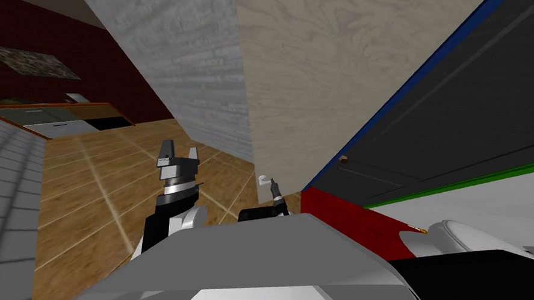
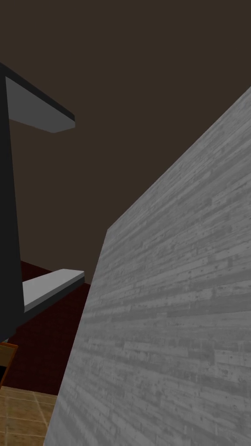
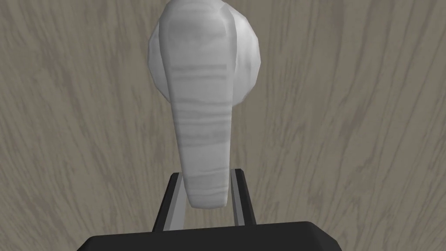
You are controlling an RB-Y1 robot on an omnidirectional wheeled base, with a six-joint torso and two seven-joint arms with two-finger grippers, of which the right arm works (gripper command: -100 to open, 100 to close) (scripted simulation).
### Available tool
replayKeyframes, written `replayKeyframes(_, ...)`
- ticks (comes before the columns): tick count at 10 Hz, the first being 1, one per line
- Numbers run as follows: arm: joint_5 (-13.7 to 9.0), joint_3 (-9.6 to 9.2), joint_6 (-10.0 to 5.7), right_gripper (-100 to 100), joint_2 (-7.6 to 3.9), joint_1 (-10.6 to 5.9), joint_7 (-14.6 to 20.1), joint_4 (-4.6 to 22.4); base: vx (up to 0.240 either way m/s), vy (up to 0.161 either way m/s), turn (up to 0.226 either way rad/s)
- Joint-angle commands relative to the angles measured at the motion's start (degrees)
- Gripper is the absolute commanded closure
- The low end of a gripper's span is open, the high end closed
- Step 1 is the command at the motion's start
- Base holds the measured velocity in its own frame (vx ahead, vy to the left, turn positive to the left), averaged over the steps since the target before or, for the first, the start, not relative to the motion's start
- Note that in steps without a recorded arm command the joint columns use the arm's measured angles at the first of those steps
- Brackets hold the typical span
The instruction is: Push the door open
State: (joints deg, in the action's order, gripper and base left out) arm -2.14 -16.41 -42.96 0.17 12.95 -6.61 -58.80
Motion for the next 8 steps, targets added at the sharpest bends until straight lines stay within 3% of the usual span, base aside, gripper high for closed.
replayKeyframes(1,-0.3,-0.39,-0.05,100,1.51,-0.07,-0.4,0.5,0.113,0.109,-0.164)
replayKeyframes(3,-0.9,1.33,-0.32,100,-0.65,-0.48,-0.4,0.8,0.078,0.047,-0.051)
replayKeyframes(6,-1.8,2.77,-0.17,100,-1.69,-0.92,-0.6,0.9,0.143,0.138,-0.072)
replayKeyframes(8,-2.5,4.12,-0.03,100,-1.74,-1.33,-0.8,1.1,0.183,0.127,-0.072)
